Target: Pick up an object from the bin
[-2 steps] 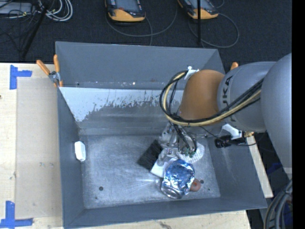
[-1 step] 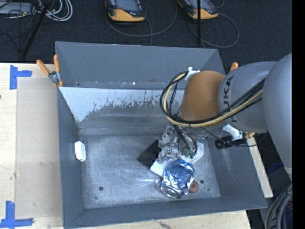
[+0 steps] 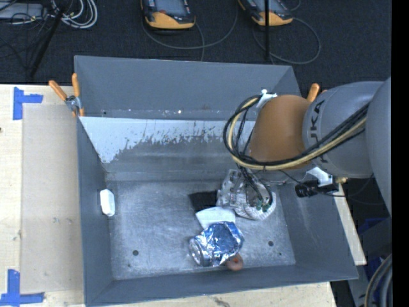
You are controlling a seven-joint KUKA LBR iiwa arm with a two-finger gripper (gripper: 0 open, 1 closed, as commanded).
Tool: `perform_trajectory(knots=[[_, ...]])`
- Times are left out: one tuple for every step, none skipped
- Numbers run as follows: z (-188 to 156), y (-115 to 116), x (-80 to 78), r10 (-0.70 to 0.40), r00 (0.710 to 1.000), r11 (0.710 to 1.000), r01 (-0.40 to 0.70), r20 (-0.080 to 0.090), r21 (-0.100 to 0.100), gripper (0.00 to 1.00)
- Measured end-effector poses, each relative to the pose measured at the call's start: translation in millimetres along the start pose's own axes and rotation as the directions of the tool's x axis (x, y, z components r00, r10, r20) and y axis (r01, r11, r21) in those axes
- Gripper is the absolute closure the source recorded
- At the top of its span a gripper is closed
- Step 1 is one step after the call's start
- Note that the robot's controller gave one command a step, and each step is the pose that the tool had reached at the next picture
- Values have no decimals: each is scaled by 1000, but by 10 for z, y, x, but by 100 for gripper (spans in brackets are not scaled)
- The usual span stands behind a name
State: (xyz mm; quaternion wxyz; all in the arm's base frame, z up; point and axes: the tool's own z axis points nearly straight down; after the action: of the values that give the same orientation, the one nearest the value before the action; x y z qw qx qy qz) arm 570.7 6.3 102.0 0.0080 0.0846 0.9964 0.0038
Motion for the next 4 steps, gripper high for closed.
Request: perform_trajectory(knots=[[-1121,55,-59,-31,999,999,31,-13,8,100],[-1119,54,-58,-31,999,999,31,-13,8,100],[-892,-223,-139,-28,1000,1000,28,-10,6,100],[-794,-189,-142,-35,999,999,35,-16,12,100]])
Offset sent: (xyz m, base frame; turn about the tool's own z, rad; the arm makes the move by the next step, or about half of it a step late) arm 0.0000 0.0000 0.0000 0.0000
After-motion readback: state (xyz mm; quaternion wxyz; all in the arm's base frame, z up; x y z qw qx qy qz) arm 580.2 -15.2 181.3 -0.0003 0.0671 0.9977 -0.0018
